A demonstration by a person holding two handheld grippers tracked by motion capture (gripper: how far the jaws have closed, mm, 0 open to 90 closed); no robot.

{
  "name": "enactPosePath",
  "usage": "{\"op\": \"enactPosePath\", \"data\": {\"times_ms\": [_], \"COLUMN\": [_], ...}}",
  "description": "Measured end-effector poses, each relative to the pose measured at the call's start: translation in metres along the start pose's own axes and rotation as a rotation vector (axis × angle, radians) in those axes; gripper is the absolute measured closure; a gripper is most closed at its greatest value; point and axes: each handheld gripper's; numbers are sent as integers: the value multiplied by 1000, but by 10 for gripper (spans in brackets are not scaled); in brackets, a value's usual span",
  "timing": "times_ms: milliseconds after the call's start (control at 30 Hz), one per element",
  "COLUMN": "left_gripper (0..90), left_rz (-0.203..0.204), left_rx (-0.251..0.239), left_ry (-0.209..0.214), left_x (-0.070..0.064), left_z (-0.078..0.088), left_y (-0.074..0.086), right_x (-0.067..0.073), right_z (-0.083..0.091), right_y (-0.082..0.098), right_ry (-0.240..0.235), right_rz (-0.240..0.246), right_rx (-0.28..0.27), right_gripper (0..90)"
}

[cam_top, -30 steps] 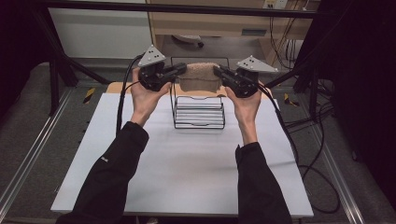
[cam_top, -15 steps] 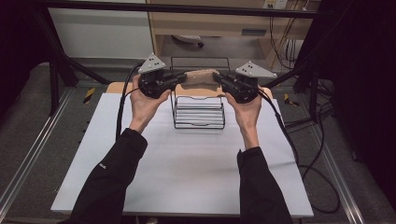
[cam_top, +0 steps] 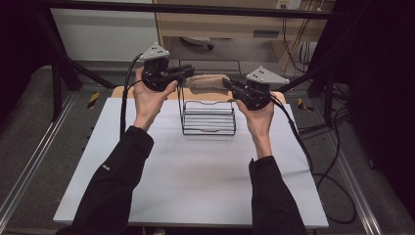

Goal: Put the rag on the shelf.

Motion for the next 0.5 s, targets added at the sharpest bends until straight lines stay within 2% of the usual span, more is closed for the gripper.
{"op": "enactPosePath", "data": {"times_ms": [67,167,333,500], "left_gripper": [896,898,899,899], "left_rz": [10,19,0,-22], "left_rx": [33,59,71,84], "left_ry": [9,18,25,15], "left_x": [1,1,-2,-3], "left_z": [-4,-8,-8,-8], "left_y": [3,8,13,15], "right_x": [-1,-1,-2,-1], "right_z": [1,1,2,4], "right_y": [1,3,6,6], "right_ry": [-7,-12,-21,-26], "right_rz": [-5,-8,-9,-12], "right_rx": [2,9,19,28], "right_gripper": [812,805,788,753]}}
Point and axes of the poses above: each handheld gripper's, and its own axes: z roughly backward along the jaws, y roughly out of its underside, x roughly to its left, and after that the axes turned 5 degrees about -z, right-handed
